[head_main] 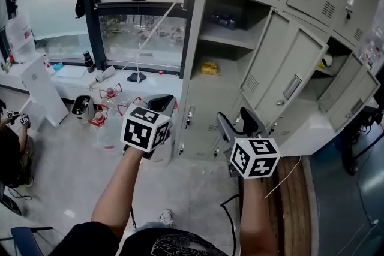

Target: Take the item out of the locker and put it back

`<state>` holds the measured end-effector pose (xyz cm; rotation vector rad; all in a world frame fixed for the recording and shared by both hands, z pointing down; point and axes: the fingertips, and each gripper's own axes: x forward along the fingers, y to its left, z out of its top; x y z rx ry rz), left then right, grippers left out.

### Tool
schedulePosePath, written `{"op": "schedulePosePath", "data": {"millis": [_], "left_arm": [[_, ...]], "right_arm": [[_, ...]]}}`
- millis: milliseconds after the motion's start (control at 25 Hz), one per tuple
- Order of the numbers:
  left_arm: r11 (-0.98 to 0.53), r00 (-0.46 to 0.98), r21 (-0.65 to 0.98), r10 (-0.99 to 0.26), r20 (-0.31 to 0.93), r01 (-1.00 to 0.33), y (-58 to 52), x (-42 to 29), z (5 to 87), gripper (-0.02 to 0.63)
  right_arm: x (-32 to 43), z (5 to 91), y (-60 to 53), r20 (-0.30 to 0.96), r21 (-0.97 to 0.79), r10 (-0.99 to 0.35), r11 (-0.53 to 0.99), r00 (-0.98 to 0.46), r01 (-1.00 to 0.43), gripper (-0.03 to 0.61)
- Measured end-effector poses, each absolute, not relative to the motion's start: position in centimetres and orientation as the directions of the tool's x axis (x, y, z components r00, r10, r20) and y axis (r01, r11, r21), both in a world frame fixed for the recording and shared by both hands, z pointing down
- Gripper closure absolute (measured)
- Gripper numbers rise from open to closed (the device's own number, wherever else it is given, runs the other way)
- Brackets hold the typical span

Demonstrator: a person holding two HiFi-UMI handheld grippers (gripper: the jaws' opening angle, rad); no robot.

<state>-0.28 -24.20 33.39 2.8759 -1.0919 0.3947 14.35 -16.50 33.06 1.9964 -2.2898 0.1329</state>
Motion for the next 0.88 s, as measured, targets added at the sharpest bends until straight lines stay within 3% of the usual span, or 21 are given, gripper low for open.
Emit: {"op": "schedulePosePath", "data": {"millis": [880], "left_arm": [[-0.796, 0.771, -0.015, -0.59, 0.241, -0.605, -32.9, 0.5, 34.3, 0.607]], "right_arm": [[14.9, 34.7, -24.8, 0.174, 0.005, -0.983, 0.057, -0.056, -0.998, 0.265]]}}
